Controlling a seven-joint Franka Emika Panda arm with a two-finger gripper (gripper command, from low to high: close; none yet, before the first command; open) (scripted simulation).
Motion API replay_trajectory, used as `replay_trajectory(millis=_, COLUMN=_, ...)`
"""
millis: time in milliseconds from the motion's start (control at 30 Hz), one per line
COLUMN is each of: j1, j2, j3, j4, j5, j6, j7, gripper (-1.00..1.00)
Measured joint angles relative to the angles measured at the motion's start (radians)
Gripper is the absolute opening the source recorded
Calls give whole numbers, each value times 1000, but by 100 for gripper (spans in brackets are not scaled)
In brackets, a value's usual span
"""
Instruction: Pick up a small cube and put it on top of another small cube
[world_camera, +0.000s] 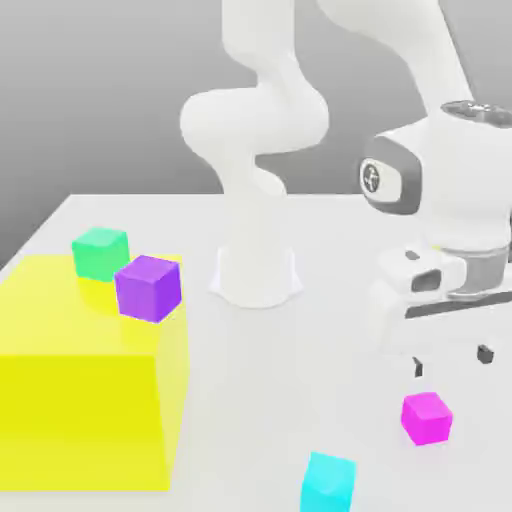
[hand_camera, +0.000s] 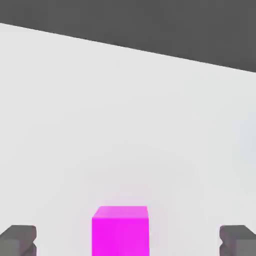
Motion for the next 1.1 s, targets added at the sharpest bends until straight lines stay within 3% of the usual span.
replay_trajectory(millis=167, j1=74, j2=181, j3=-84, j4=28, j5=-92, j6=135, j7=76, gripper=0)
replay_trajectory(millis=200, j1=84, j2=206, j3=-96, j4=33, j5=-100, j6=155, j7=83, gripper=-100)
replay_trajectory(millis=433, j1=84, j2=206, j3=-97, j4=33, j5=-102, j6=156, j7=85, gripper=-100)
replay_trajectory(millis=667, j1=24, j2=27, j3=-36, j4=29, j5=1, j6=-30, j7=-17, gripper=-100)
replay_trajectory(millis=867, j1=-187, j2=-162, j3=-128, j4=81, j5=87, j6=-282, j7=-323, gripper=-100)
replay_trajectory(millis=1100, j1=-360, j2=-401, j3=-289, j4=125, j5=86, j6=-584, j7=-639, gripper=-100)
